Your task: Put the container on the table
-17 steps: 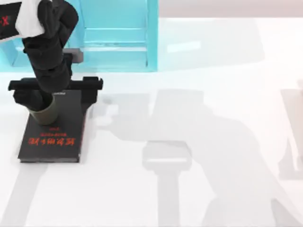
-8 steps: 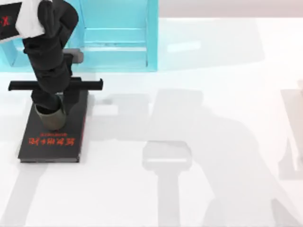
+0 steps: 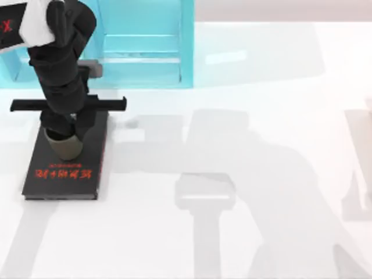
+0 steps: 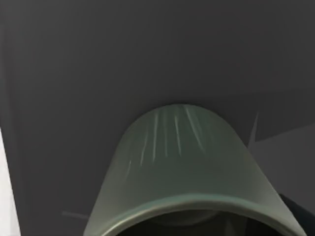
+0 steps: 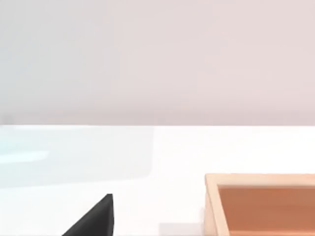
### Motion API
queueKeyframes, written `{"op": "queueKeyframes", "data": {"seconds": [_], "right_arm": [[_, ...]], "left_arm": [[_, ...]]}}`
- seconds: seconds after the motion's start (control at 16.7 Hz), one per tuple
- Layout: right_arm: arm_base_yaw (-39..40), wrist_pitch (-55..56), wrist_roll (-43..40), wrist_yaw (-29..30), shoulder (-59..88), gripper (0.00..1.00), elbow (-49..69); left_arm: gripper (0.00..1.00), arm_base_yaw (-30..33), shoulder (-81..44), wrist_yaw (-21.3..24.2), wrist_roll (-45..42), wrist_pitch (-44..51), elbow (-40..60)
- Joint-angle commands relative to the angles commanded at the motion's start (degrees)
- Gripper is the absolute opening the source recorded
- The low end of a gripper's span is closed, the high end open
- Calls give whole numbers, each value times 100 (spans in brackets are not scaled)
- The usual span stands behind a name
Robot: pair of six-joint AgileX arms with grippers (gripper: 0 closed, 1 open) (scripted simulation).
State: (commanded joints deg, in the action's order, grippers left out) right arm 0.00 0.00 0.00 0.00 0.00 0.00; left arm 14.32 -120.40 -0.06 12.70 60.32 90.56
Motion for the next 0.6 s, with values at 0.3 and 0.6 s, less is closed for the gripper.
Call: {"op": "queueKeyframes", "data": {"seconds": [0.3,0.6], "right_arm": [[0,0,0,0,0,100,0],[0,0,0,0,0,100,0]], "left_arm": [[0,2,78,-5,1,393,325],[0,5,222,-3,6,1044,829]]}}
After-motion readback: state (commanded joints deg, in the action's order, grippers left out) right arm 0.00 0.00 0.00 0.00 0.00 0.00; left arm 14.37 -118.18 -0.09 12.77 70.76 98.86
